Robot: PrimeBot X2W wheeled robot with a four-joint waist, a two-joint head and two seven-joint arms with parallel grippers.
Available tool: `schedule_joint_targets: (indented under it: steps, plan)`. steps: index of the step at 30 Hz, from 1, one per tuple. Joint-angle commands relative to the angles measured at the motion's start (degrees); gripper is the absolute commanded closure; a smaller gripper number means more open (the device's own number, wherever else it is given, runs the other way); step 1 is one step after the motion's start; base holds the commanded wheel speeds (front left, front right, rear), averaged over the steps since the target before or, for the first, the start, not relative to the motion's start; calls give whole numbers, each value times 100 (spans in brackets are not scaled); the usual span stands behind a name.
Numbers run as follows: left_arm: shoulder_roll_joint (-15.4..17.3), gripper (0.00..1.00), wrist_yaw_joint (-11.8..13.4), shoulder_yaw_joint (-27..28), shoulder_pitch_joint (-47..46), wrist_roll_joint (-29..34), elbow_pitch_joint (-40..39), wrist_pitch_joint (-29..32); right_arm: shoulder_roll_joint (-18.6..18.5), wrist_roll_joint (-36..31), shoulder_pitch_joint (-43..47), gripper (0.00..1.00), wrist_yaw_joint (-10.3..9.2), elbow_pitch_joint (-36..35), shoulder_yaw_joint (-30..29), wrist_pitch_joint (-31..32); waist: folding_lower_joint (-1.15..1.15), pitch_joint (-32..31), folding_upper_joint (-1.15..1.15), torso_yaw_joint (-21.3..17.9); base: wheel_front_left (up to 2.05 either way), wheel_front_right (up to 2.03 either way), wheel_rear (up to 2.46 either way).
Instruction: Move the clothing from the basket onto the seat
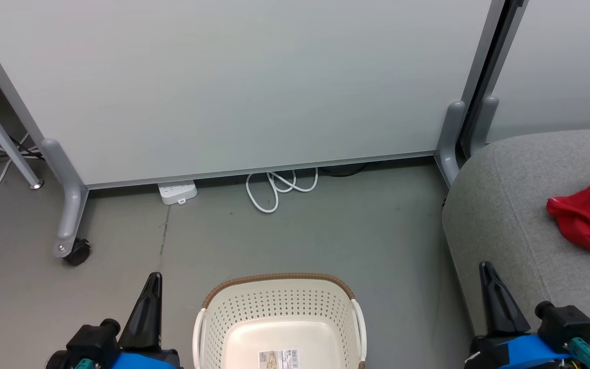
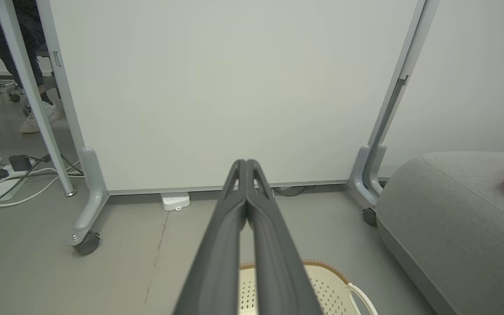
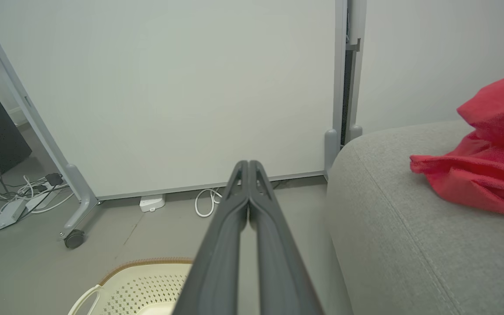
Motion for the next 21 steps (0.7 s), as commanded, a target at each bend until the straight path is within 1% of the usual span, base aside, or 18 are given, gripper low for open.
schedule_joint_targets:
  steps: [1,2,4,5,21]
  plan:
    - [4,100,-3,41,-52,-145,-17,52,0,146,-39,100,0,-30,-23,38,0,0,0,-2,0,0,0]
    - [5,100,-8,82,-73,-378,-4,125,6,381,-60,100,0,-24,-52,108,0,1,0,-6,0,0,0]
    - [6,100,-13,110,-81,-609,-4,186,12,612,-72,100,0,-28,-72,169,0,1,0,-9,0,0,0]
    - [6,100,-13,110,-81,-609,-4,186,12,612,-72,100,0,-28,-72,169,0,1,0,-9,0,0,0]
    - [13,100,-49,286,-116,-2264,-47,587,52,2274,-148,100,-1,-79,-189,580,0,6,0,-38,0,0,0]
